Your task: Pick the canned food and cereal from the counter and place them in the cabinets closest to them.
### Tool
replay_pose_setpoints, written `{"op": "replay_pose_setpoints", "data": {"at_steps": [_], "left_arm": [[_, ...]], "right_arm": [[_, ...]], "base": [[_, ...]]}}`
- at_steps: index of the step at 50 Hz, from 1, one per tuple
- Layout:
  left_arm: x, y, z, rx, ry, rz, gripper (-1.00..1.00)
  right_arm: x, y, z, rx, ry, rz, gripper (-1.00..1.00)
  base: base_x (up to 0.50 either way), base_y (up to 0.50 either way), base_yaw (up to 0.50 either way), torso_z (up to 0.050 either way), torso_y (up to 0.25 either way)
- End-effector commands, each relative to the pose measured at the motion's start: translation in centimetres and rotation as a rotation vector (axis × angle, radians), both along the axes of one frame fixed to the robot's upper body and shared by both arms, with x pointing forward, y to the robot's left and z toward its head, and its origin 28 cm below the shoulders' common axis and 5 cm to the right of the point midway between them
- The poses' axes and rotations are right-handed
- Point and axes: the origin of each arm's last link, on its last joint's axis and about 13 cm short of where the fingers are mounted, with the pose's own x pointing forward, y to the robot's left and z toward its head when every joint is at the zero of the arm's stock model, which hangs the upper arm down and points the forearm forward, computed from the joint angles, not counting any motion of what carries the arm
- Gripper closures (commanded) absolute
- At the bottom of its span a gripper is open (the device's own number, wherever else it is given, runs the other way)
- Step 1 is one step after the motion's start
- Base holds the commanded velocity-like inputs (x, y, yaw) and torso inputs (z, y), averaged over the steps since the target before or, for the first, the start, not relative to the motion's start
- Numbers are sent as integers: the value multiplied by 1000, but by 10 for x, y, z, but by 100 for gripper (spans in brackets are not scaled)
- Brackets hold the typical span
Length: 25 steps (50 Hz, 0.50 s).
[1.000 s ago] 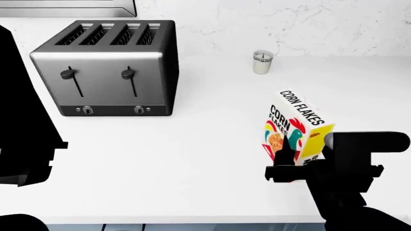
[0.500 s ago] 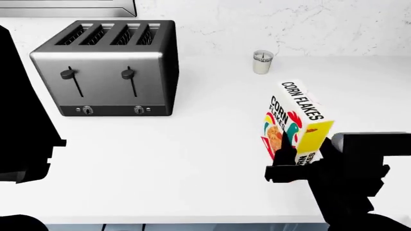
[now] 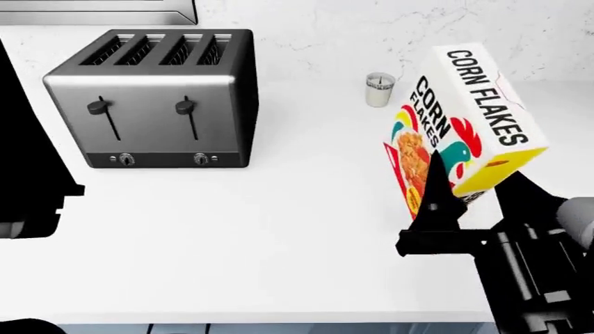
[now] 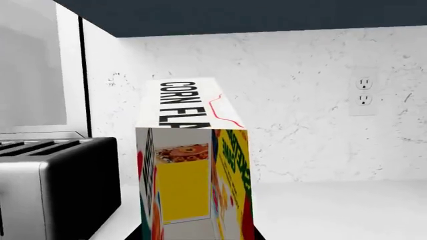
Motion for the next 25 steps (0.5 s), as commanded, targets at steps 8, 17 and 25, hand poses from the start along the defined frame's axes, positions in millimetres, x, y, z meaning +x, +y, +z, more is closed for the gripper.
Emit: {"op": "replay_pose_setpoints", "data": {"at_steps": [8,17,25], "left_arm": [[4,0,0,-23,24,15,-100],[44,20,-21,15,364,-38,-100],[118,-2,25,-208,213,-79,-100]], "right_arm": [[-16,4,9,13,-109,30,100],[-22,10,26,-1,-210,42,100],[-20,13,53,-2,-230,38,100]], "base": [[0,0,0,0,0],[0,0,0,0,0],[0,0,0,0,0]]}}
